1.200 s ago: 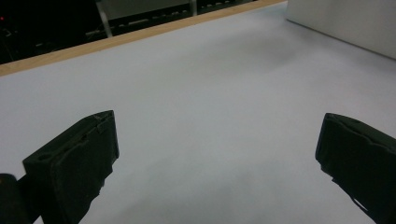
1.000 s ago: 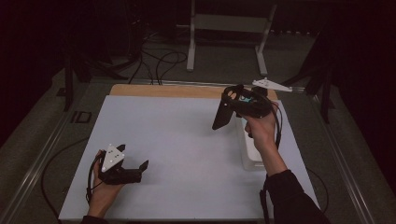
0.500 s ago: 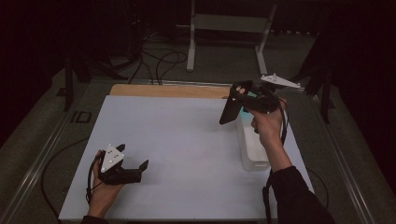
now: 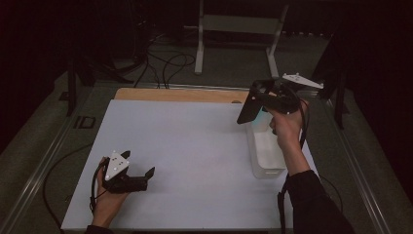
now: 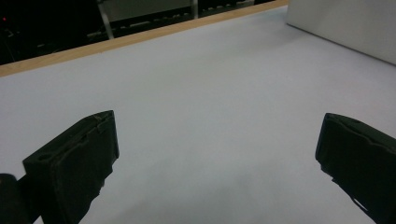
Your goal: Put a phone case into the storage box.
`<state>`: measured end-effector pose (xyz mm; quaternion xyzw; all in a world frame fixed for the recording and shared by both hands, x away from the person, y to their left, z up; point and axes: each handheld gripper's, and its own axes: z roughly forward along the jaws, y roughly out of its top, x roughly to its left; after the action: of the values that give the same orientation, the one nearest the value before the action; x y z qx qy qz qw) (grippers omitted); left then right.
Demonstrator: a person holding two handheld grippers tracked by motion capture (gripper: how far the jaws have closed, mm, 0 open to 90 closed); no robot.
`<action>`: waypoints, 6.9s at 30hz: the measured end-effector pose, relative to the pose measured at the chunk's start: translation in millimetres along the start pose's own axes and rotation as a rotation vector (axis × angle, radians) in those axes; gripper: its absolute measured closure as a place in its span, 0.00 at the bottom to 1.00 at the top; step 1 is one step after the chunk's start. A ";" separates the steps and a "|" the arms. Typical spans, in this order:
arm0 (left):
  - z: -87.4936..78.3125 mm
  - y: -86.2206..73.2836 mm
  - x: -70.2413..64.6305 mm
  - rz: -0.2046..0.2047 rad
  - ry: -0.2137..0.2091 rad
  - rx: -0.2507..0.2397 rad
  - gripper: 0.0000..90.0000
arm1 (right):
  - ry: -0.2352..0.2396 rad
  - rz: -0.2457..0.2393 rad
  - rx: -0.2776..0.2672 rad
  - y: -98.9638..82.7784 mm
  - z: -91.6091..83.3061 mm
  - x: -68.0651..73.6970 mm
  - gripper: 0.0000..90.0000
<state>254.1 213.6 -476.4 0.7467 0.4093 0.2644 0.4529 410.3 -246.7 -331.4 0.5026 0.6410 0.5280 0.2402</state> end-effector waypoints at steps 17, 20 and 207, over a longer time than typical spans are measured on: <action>1.4 -0.2 0.3 -0.001 0.007 0.008 0.00 | -0.147 -0.013 -0.002 4.3 3.2 -18.3 0.16; 0.8 0.3 0.1 -0.003 0.008 0.002 0.00 | -0.164 -0.013 0.001 5.0 5.2 -21.2 0.16; -18.3 -1.6 8.4 -0.022 0.010 -0.101 0.00 | 0.095 -0.181 -0.007 -184.6 -88.0 7.5 0.09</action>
<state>243.9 229.5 -469.3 0.7170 0.4058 0.2835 0.4908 261.6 -266.7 -470.5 0.4161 0.6927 0.5297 0.2579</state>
